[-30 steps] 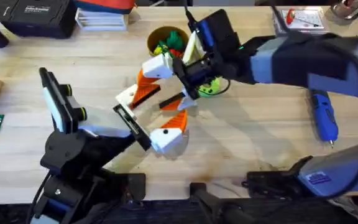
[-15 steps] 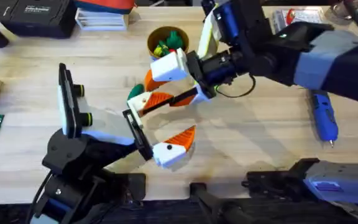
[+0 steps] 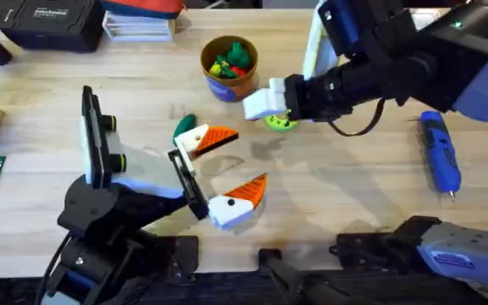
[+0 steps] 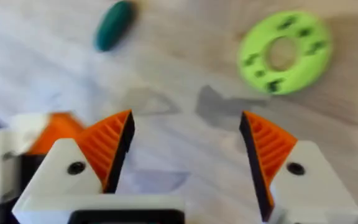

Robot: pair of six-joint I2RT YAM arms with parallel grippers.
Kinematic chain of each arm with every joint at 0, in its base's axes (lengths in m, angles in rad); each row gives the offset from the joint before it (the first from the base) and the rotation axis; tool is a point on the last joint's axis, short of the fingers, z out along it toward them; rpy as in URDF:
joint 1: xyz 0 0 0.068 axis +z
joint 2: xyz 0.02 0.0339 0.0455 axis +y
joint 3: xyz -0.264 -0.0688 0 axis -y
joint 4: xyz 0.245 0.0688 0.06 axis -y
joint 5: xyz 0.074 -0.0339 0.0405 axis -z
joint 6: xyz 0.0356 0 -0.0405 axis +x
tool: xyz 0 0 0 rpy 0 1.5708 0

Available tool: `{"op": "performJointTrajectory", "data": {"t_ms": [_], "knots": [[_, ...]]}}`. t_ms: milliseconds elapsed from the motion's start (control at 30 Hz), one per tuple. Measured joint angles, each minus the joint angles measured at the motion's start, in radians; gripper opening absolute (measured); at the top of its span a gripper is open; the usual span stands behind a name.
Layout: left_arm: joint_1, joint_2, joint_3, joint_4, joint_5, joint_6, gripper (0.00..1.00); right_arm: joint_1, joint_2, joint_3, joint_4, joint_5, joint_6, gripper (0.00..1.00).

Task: Pick up the gripper from the table and insert it into the empty holder that is missing its gripper. Then pick up a screw, insert it into the mounting hole, and use the screwdriver to tighten it. Finally, clean up the table by picking up the vegetable and placing it into the bucket.

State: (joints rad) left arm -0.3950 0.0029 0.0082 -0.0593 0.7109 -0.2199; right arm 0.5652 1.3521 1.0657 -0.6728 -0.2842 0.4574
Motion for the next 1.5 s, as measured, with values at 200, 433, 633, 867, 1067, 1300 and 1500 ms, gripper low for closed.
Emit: {"op": "performJointTrajectory", "data": {"t_ms": [200, 433, 633, 867, 1067, 1300, 1500], "knots": [[0.000, 0.000, 0.000, 0.000, 0.000, 0.000, 0.985, -0.005, 0.026, 0.001, -0.015, 0.261, -0.112, 0.994], [0.000, 0.000, 0.000, 0.000, 0.001, 0.000, 0.985, 0.000, 0.149, 0.001, -0.015, 0.363, -0.226, 0.809], [0.000, 0.000, 0.000, 0.000, 0.001, 0.000, 0.985, 0.013, 0.254, 0.001, 0.003, 0.400, -0.258, 0.525], [0.000, 0.000, 0.000, 0.000, 0.000, 0.000, 0.985, 0.024, 0.301, 0.001, 0.021, 0.412, -0.280, 0.414], [0.000, 0.000, 0.000, 0.000, 0.001, 0.000, 0.985, 0.024, 0.301, 0.001, 0.041, 0.420, -0.283, 0.367], [0.000, 0.000, 0.000, 0.000, 0.001, 0.000, 0.985, 0.031, 0.301, 0.001, 0.042, 0.433, -0.283, 0.261], [0.000, 0.000, 0.000, 0.000, 0.001, 0.000, 0.985, 0.035, 0.301, 0.001, 0.044, 0.437, -0.283, 0.223]]}}
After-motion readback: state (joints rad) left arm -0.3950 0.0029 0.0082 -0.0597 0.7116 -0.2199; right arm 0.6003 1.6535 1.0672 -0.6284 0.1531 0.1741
